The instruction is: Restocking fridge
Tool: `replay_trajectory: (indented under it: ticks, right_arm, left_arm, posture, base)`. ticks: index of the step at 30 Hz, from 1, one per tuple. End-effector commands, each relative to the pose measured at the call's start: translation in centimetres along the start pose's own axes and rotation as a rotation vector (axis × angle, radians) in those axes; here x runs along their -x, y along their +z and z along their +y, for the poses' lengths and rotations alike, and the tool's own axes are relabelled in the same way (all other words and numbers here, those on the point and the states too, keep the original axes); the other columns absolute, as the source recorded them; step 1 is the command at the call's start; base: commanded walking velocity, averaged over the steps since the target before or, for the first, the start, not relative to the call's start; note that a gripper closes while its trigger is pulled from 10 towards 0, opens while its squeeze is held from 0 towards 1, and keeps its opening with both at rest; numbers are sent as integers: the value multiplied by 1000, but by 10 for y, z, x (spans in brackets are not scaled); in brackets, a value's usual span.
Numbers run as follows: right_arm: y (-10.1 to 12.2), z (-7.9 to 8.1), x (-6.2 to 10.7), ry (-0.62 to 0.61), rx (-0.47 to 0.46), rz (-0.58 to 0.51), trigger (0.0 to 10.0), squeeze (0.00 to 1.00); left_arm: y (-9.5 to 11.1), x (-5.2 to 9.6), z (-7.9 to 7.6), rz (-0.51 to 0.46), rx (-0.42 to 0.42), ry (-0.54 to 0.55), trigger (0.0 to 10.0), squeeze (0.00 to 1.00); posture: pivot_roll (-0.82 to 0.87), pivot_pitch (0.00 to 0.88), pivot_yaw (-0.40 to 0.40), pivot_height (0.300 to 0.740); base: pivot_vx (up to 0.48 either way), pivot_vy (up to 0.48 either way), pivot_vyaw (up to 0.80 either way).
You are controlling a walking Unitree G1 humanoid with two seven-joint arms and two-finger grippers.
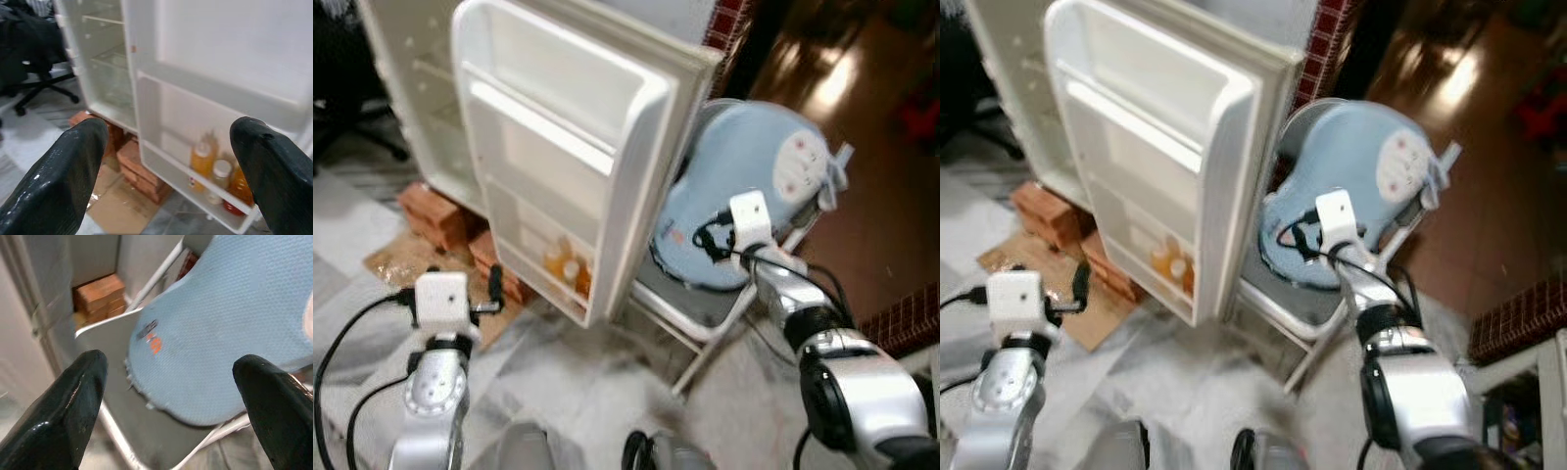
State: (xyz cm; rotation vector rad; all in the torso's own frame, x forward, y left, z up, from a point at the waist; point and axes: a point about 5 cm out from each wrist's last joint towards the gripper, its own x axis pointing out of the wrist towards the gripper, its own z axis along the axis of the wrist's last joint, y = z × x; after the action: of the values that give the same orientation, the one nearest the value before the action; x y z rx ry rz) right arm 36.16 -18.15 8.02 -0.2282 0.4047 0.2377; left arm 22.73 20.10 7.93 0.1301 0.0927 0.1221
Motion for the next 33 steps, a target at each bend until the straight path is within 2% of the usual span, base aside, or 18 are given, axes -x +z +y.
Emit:
replay_trajectory:
  ticks: [1, 2, 6, 7, 10, 15, 17, 18, 20, 21, 23, 24, 25, 26, 27, 28, 30, 33]
  right_arm:
    - [4, -5, 0, -36, 2, 6, 10000, 0]
    - [6, -7, -1, -65, -6, 3, 10000, 0]
    - [45, 0, -8, -199, -129, -159, 10000, 0]
    - [67, 11, -11, -196, -203, -250, 10000, 0]
    - [97, 28, -12, -175, -309, -372, 10000, 0]
    - [132, 59, -12, -84, -400, -485, 10000, 0]
    - [147, 77, -11, 2, -436, -518, 10000, 0]
    - [147, 77, -11, 2, -436, -518, 10000, 0]
    - [163, 97, -7, 164, -487, -565, 10000, 0]
    - [163, 97, -7, 164, -487, -565, 10000, 0]
    - [179, 123, 4, 475, -515, -635, 10000, 0]
    - [179, 123, 4, 475, -515, -635, 10000, 0]
    - [181, 129, 8, 548, -492, -651, 10000, 0]
    - [181, 134, 14, 614, -402, -688, 10000, 0]
    - [177, 135, 14, 613, -339, -689, 10000, 0]
    - [175, 135, 14, 612, -329, -684, 10000, 0]
    - [173, 134, 13, 610, -327, -683, 10000, 0]
    - [174, 118, 8, 481, -349, -684, 10000, 0]
  left_arm:
    - [1, 1, 0, 2, -5, 0, 10000, 0]
    - [0, 1, -1, 3, -5, -3, 10000, 0]
    - [2, -2, -3, 0, -11, -18, 10000, 0]
    - [3, -4, -4, -3, -12, -21, 10000, 0]
    - [4, -6, -5, -7, -13, -24, 10000, 0]
    - [5, -8, -7, -15, -17, -30, 10000, 0]
    - [5, -9, -8, -15, -18, -33, 10000, 0]
    - [5, -9, -8, -15, -18, -33, 10000, 0]
    - [5, -10, -8, -10, -13, -39, 10000, 0]
    - [5, -10, -8, -10, -13, -39, 10000, 0]
    - [2, -10, -15, 25, 17, -99, 10000, 0]
    - [2, -10, -15, 25, 17, -99, 10000, 0]
    - [-1, -9, -20, 50, 47, -148, 10000, 0]
    - [-5, -4, -32, 102, 91, -264, 10000, 0]
    - [-10, 0, -40, 154, 77, -339, 10000, 0]
    - [-12, 2, -43, 170, 68, -358, 10000, 0]
    - [-15, 4, -46, 199, 51, -388, 10000, 0]
    - [-29, 6, -43, 373, 84, -379, 10000, 0]
  posture:
    - [153, 89, -125, 740]
    - [152, 88, -124, 740]
    - [148, 83, -118, 740]
    - [152, 80, -115, 740]
    - [153, 78, -115, 740]
    - [163, 68, -116, 740]
    - [165, 64, -119, 740]
    - [165, 64, -119, 740]
    - [164, 62, -119, 740]
    - [164, 62, -119, 740]
    - [162, 59, -116, 740]
    - [162, 59, -116, 740]
    - [161, 59, -115, 740]
    - [157, 57, -112, 740]
    - [155, 57, -111, 740]
    - [155, 57, -111, 740]
    - [153, 56, -108, 740]
    - [156, 56, -108, 740]
  base:
    - [0, 0, 0]
    - [0, 0, 0]
    - [0, 0, 0]
    - [0, 0, 0]
    - [0, 0, 0]
    - [0, 0, 0]
    - [0, 0, 0]
    - [0, 0, 0]
    - [0, 0, 0]
    - [0, 0, 0]
    - [0, 0, 0]
    - [0, 0, 0]
    - [0, 0, 0]
    - [0, 0, 0]
    - [0, 0, 0]
    - [0, 0, 0]
    - [0, 0, 0]
    - [0, 0, 0]
